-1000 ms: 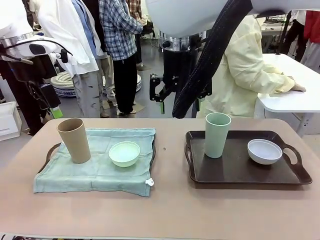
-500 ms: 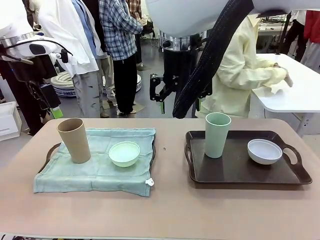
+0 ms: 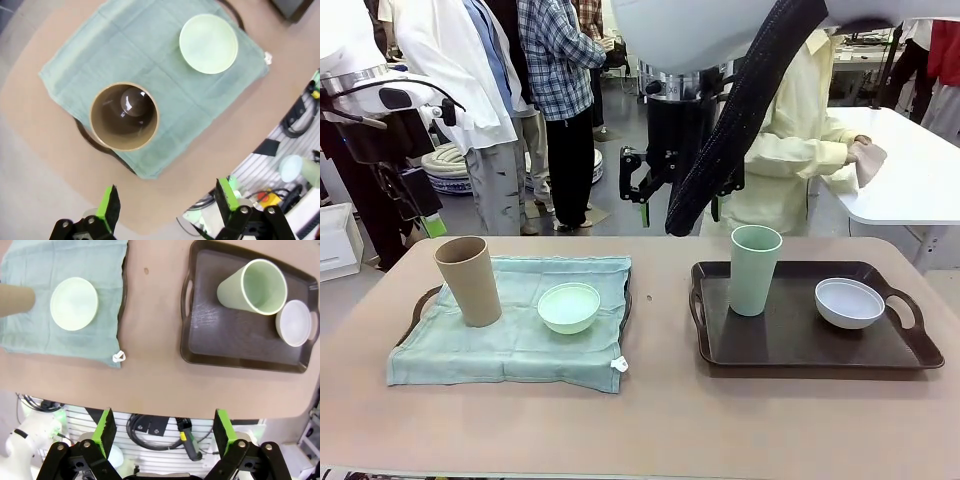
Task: Set up a tray with a mat and arrange the tableware.
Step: Pick up the Picnic Bowl and Reusable plastic cup from the Handle tray in front of the human's position and hold them in the air.
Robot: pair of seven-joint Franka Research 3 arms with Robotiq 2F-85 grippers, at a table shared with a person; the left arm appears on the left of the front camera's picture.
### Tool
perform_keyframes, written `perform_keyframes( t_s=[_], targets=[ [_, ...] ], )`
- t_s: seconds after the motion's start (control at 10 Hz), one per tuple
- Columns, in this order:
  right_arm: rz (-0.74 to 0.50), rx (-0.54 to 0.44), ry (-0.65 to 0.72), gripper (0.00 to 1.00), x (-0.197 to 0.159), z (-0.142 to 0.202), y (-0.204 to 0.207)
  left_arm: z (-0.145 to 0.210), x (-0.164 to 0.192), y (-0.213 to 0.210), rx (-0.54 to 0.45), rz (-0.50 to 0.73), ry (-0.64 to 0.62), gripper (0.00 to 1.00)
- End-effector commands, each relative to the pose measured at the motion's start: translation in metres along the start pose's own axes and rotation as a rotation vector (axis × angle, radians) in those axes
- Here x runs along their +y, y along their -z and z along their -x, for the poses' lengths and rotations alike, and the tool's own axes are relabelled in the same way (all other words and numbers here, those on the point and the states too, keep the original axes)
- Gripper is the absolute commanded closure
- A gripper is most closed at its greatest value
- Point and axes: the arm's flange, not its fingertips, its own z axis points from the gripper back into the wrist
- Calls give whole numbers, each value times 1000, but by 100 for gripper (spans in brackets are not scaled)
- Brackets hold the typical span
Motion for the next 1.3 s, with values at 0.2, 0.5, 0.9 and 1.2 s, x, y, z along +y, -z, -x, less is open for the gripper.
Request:
perform_keyframes(
  t_s=[0.2,0.5,0.9,1.2],
  targets=[
    [-140,-16,-34,0,-68,30,3,3,-25,8,-69,107,-235,0],
    [-258,-8,23,0,-151,60,10,-5,-31,1,-173,127,-303,0],
    [-398,-71,191,0,-256,106,4,0,1,-15,-285,467,-314,0],
    [-540,-156,281,0,-327,127,-10,26,33,-23,-361,697,-321,0]
  ],
)
